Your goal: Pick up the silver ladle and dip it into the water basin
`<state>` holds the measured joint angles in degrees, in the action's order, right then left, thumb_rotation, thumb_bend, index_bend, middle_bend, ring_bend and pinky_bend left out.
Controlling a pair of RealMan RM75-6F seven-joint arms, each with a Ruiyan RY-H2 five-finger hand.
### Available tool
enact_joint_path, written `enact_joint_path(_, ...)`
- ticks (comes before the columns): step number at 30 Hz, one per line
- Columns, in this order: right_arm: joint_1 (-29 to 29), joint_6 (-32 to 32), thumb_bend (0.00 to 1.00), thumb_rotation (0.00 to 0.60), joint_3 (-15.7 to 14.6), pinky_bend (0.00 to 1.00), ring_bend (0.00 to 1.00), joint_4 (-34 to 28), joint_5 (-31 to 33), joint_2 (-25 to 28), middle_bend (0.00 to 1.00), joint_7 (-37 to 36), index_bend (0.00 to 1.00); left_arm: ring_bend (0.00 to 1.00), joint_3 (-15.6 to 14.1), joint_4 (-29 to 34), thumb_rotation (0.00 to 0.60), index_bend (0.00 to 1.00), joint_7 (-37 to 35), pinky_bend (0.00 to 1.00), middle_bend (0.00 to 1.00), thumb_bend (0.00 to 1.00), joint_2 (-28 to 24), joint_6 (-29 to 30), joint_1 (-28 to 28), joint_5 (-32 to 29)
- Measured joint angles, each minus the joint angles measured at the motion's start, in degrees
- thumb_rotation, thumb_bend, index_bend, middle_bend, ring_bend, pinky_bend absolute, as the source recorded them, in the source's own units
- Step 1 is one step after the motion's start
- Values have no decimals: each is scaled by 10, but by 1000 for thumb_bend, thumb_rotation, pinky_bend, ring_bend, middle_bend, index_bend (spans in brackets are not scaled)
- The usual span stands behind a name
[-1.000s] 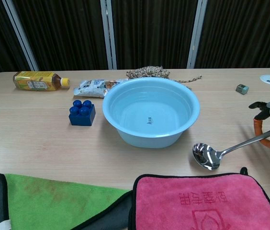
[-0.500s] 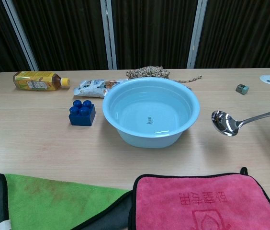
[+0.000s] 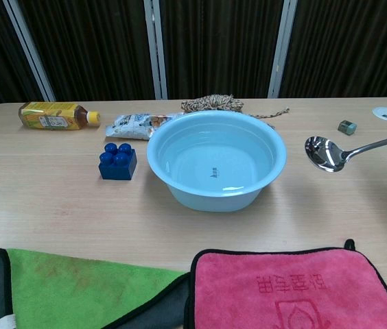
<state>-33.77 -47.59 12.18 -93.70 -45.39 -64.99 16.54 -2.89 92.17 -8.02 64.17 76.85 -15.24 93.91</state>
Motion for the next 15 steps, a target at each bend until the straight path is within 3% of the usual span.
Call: enact_joint_path(15,-108,-69,461,600,-10,0,0,-145,160,16,11,165,706,0,-3,-8,498,0,-51,0,0,450,-15,12,2,12)
